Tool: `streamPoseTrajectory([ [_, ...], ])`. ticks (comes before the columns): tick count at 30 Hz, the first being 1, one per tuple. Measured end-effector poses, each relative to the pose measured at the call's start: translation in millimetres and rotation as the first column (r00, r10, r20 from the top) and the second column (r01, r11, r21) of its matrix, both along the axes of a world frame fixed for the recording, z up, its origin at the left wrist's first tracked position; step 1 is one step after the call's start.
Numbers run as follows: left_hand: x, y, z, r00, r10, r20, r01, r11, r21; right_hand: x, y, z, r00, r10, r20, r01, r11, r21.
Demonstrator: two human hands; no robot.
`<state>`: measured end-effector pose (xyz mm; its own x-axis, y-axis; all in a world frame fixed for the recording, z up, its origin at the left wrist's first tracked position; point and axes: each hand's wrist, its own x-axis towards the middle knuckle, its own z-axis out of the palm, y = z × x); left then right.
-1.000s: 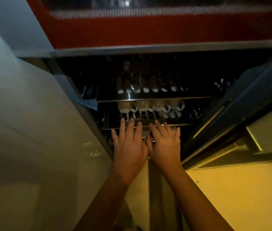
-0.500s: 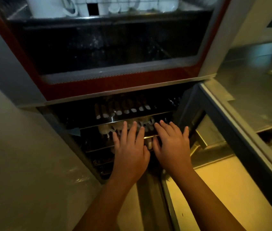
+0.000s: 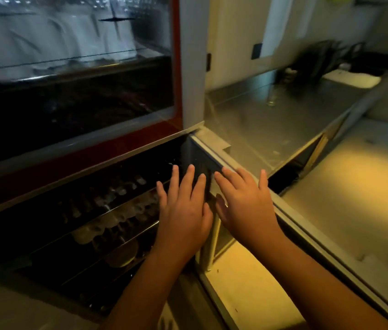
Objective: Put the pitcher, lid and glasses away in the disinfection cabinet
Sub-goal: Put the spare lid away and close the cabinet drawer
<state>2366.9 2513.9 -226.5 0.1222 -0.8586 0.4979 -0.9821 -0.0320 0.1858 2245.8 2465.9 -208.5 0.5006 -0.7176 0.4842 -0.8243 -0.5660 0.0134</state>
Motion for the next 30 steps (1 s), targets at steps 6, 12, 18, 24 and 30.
streamPoseTrajectory([
  [6, -34.3, -20.1, 4.6, 0.99, -0.138, 0.02, 0.138, 0.99, -0.029, -47.0, -12.1, 22.7, 0.992, -0.078, -0.103, 0.074, 0.997, -0.036],
  [12, -58.4, -30.9, 8.3, 0.982, -0.19, 0.003, 0.19, 0.982, -0.024, -78.7, -22.9, 38.2, 0.974, -0.019, -0.226, 0.042, 0.995, 0.094],
  [18, -72.2, -35.3, 12.7, 0.984, -0.177, -0.029, 0.177, 0.984, 0.02, -105.6, -44.4, 25.2, 0.945, 0.151, -0.292, -0.136, 0.988, 0.071],
  [24, -83.1, -28.8, 10.4, 0.988, -0.131, -0.085, 0.137, 0.988, 0.066, -123.9, -55.4, 17.2, 0.888, 0.345, -0.305, -0.323, 0.939, 0.122],
  [30, -97.8, -13.9, 2.2, 0.987, -0.055, -0.152, 0.066, 0.996, 0.063, -120.1, -57.4, 12.0, 0.843, 0.48, -0.243, -0.421, 0.87, 0.259],
])
